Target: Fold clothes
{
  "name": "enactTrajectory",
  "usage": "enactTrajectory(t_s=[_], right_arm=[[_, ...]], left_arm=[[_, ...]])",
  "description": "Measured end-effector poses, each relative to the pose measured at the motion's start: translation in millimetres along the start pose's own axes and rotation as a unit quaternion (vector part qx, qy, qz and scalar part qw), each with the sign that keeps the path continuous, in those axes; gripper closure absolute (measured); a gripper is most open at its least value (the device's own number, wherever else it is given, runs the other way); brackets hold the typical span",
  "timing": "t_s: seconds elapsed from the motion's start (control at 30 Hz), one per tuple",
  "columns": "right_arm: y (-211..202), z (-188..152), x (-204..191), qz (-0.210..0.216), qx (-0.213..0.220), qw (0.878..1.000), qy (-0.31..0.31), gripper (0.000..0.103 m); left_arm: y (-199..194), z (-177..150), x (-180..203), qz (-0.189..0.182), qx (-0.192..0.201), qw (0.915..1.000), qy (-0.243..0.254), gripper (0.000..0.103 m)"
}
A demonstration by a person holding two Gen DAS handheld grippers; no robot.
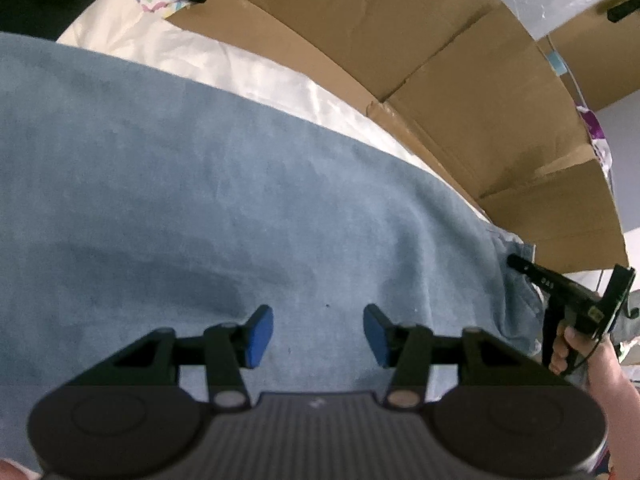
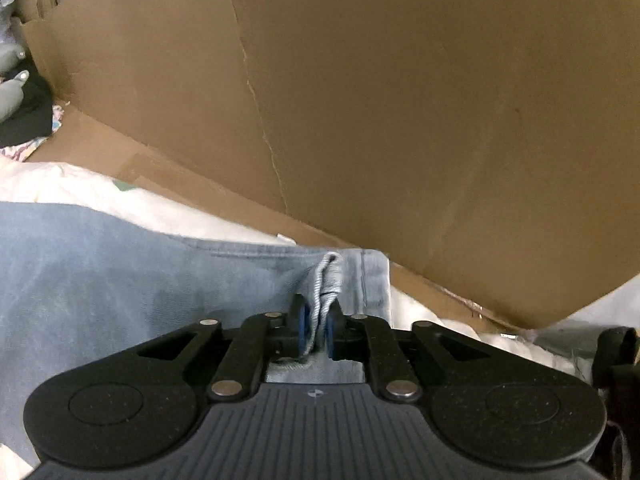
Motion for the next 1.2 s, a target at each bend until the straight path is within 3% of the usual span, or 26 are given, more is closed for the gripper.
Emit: enactTrajectory(t_s=[0.07,0.23,0.33,0.4,0.43,0.47,0.7,0.93,1.03,1.13,1.2], right_arm=[[-4,0,0,0.016,-0.004,1.000,0.000,0.060],[-2,1,-1,0.061,-0.019,0.998,0.026,0.057],[14,-3,1,0.044,-0.033,0.997,0.051,0.059],[18,-4,4,0.025,-0.027,0.998,0.056,0.076],[19,-4,5,0.014,-0.020,0.998,0.054,0.093],[19,-3,6,0.003,-0.012,0.999,0.052,0.097],[16,16,15,-0.030,0.031,0.997,0.060,0.098],[34,17,15,-0.033,0.009,0.997,0.064,0.097],[38,16,17,-0.029,0.009,0.997,0.068,0.085],[42,15,18,-0.024,0.008,0.997,0.072,0.085],[42,15,19,-0.018,0.014,0.997,0.074,0.092]], left_arm=[[2,-3,-3,0.005,-0.004,1.0000,-0.001,0.049],[1,-13,-12,0.010,-0.014,0.9997,-0.018,0.049],[3,-12,-11,0.013,-0.014,0.9997,-0.018,0.049],[3,-12,-10,0.013,-0.012,0.9997,-0.017,0.049],[1,-13,-11,0.013,-0.010,0.9997,-0.018,0.049],[0,-13,-11,0.013,-0.007,0.9997,-0.019,0.049],[3,-10,-4,0.001,0.004,0.9999,-0.014,0.049],[6,-11,-3,0.001,0.002,0.9999,-0.013,0.049],[6,-10,-2,0.004,-0.001,0.9999,-0.015,0.049],[9,-8,1,0.003,-0.001,0.9999,-0.014,0.049],[10,-7,2,0.002,-0.001,0.9999,-0.013,0.049]])
Point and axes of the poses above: each gripper's, at about its wrist camera, not at the fingertips, and y roughly the way its jaws point, x to its right, z to its top, the point moved 6 cm from there along y, roughly the way its jaws point, and after that the axes turned 5 degrees about y, right-handed, at the moved point
